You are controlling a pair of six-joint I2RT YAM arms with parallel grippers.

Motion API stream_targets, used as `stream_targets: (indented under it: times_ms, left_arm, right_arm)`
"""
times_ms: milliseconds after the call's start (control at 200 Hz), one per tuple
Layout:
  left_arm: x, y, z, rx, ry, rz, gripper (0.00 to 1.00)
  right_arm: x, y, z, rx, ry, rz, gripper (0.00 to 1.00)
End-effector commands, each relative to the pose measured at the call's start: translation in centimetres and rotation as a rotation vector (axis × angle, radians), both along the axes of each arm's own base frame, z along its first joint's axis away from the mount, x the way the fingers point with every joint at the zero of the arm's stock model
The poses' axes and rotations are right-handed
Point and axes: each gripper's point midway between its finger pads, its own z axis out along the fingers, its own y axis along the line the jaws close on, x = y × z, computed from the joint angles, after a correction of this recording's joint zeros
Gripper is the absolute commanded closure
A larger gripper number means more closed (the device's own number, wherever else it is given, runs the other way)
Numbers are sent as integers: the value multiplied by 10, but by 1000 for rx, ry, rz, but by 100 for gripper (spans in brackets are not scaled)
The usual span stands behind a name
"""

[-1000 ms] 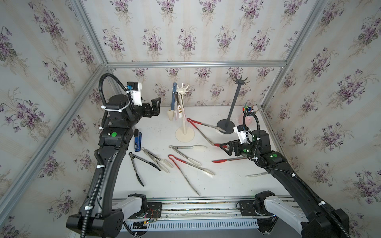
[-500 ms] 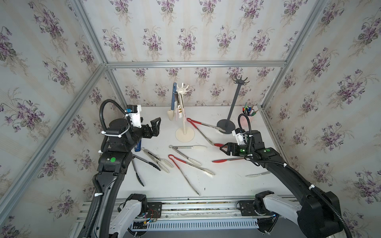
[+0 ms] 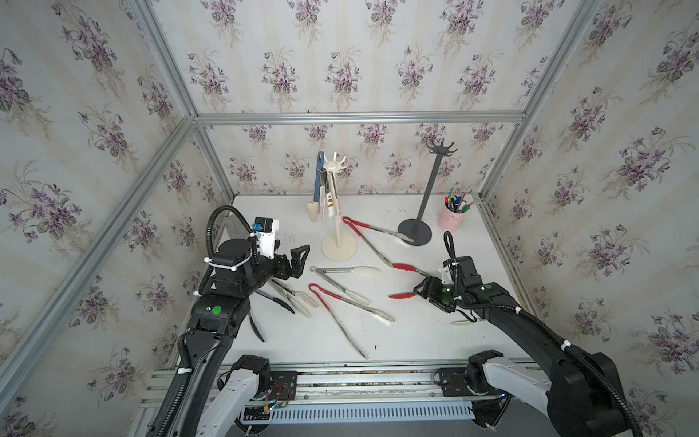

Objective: Hang food tongs on kitchen utensil racks
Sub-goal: Pick up the food tongs from the center of the board.

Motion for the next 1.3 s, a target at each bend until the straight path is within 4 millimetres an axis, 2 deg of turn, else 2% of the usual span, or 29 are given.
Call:
stream_targets:
  times_ms: [0, 240, 425, 649, 1069, 1294]
  left_arm:
    - [-7, -13, -1, 46, -32, -84, 1]
    - [-34, -41, -4, 92, -93, -253, 1]
    - [-46, -46, -9, 91, -102, -284, 1]
    - [-48, -45, -15, 88, -89, -269, 1]
    - [-45, -42, -19, 97, -78, -245, 1]
    - [-43, -43, -21, 90, -61, -244, 1]
  right_arm:
    - [8, -6, -2, -6, -2, -79, 34]
    - [13, -12, -14, -20, 12, -137, 37]
    - [20, -15, -21, -14, 11, -186, 40]
    - [29, -13, -29, -6, 23, -214, 46]
    - [29, -24, -46, -74, 77, -258, 54]
    - [24, -28, -57, -119, 116, -235, 64]
